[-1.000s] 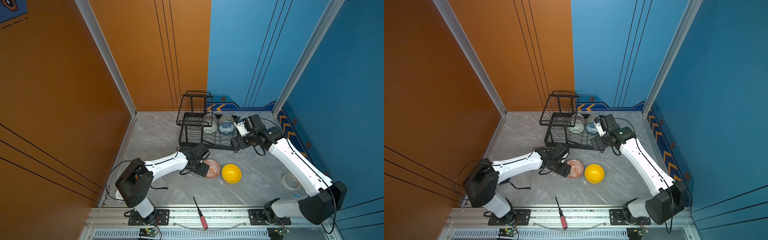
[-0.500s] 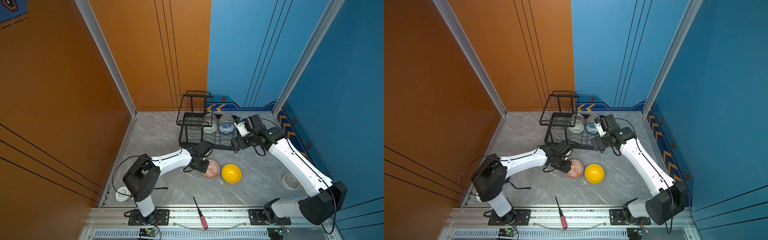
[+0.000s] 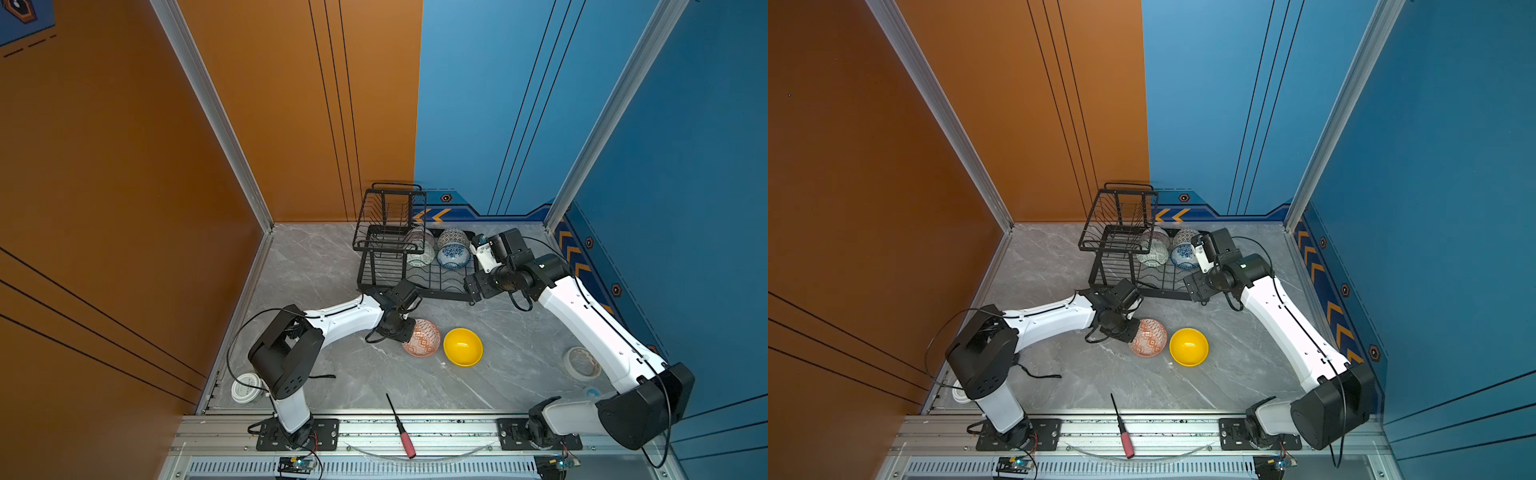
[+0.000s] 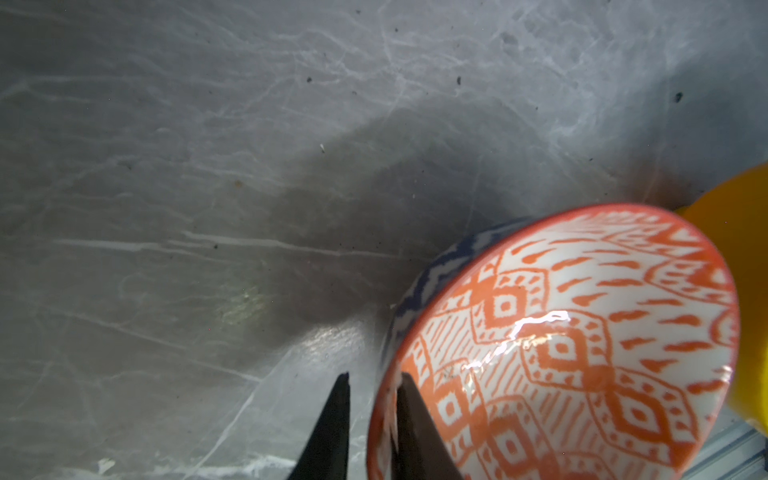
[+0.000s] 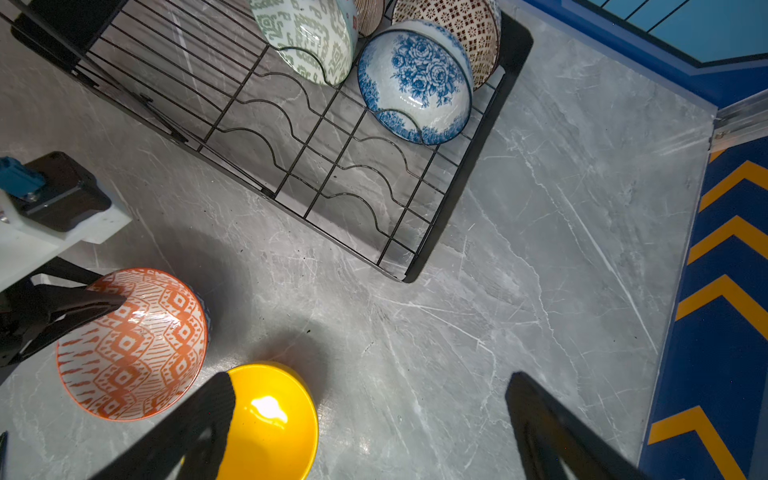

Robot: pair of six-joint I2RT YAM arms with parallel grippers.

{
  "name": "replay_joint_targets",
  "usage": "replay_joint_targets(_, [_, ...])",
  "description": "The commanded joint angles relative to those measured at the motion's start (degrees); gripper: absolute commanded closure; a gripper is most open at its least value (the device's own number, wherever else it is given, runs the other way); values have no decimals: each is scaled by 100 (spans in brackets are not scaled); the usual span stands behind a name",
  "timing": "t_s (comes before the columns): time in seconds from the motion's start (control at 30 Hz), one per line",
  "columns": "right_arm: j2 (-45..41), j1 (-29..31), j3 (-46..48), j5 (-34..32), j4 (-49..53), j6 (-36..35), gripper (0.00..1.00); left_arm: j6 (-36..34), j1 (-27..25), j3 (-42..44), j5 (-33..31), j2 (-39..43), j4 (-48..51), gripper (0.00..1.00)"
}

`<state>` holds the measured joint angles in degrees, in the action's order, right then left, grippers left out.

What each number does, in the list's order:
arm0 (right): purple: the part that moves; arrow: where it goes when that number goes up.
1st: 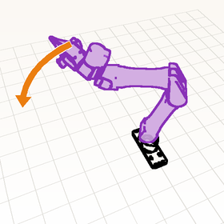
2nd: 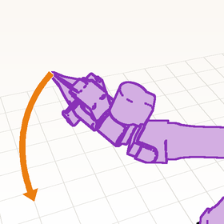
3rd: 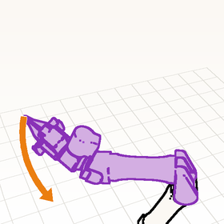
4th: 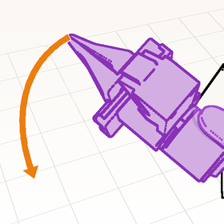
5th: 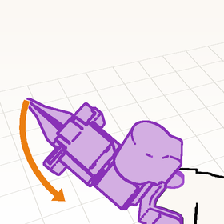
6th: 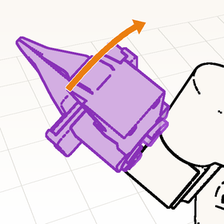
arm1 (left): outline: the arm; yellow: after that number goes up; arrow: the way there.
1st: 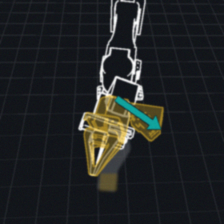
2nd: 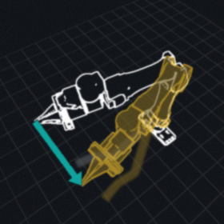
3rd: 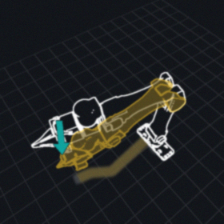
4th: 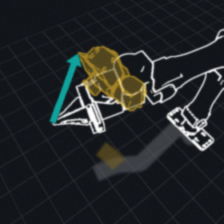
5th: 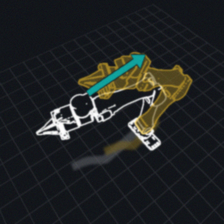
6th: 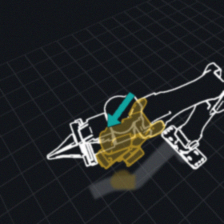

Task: Load the bowls into the dish rack
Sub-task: 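Lower the left gripper onto the orange-patterned bowl's rim and close it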

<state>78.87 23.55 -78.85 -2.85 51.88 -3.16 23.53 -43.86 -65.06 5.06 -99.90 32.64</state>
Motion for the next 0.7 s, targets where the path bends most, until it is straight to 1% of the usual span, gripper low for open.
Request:
replay_joint_targets(0.0, [-89,-44,44,-68,-46,-80,0,-24,63,-120,65,-56,76,84])
replay_joint_targets(0.27, [-65,-35,26,-39,-57,-70,0,-72,113,-94,70,22,95,96])
replay_joint_targets(0.33, [-57,-35,27,-21,-63,-62,0,-102,123,-87,61,49,123,100])
replay_joint_targets(0.67, [-76,-35,-3,-12,-70,-18,0,-278,254,-29,-9,362,225,100])
